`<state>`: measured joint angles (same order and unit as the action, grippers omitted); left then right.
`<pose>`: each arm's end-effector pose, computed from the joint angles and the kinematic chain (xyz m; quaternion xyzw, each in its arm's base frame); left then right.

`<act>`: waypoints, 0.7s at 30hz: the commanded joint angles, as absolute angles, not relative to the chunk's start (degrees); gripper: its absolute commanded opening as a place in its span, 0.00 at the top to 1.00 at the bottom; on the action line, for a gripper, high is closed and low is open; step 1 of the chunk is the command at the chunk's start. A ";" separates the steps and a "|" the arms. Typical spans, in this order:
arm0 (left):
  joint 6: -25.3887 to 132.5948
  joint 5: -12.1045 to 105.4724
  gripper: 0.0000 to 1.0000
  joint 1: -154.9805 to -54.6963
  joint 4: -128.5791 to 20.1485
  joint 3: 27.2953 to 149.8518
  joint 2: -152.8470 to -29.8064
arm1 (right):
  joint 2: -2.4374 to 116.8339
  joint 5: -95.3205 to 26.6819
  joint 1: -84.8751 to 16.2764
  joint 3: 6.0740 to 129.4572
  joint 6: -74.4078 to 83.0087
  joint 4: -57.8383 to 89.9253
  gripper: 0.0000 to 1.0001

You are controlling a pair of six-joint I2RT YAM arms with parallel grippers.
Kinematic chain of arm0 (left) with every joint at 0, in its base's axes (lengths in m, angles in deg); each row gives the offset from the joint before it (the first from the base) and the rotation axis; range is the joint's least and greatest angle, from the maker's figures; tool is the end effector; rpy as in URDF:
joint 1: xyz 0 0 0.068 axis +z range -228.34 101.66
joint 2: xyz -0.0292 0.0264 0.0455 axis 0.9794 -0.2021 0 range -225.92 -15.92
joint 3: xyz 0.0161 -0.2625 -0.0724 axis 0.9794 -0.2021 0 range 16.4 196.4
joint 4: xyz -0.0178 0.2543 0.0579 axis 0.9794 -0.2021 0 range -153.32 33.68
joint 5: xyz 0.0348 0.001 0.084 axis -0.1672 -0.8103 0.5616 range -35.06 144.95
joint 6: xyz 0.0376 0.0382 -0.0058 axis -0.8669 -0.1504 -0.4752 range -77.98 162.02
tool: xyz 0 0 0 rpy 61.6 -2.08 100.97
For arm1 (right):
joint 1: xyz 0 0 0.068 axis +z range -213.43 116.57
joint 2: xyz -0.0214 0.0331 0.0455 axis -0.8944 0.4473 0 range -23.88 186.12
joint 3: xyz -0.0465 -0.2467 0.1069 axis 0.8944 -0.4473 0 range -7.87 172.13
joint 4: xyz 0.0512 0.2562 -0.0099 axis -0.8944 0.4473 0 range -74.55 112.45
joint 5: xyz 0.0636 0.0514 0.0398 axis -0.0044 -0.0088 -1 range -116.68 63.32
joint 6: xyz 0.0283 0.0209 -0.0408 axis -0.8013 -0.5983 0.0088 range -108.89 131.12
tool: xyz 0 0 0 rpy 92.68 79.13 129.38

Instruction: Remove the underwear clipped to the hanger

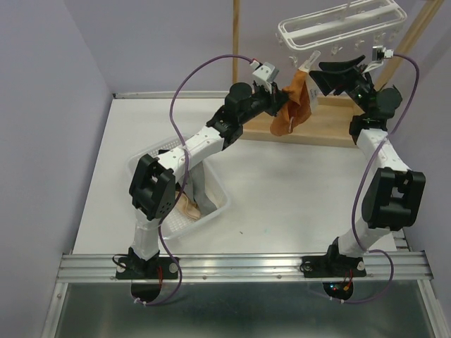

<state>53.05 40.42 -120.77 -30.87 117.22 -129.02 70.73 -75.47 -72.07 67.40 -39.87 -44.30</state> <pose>0.3492 -0.3312 0.3875 0.2622 0.5666 -0.4197 0.6589 0.3663 -0.0285 0.4154 -0.1354 0.5178 0.4601 0.7084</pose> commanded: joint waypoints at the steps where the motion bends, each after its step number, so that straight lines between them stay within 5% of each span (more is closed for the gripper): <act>1: 53.01 39.83 1.00 -121.23 -27.84 117.83 -124.03 | 72.00 -73.09 -71.95 71.93 -39.77 -45.11 0.00; 21: 53.19 39.65 1.00 -122.20 -29.33 119.85 -124.38 | 80.44 -70.10 -71.07 81.34 -48.82 -49.68 0.06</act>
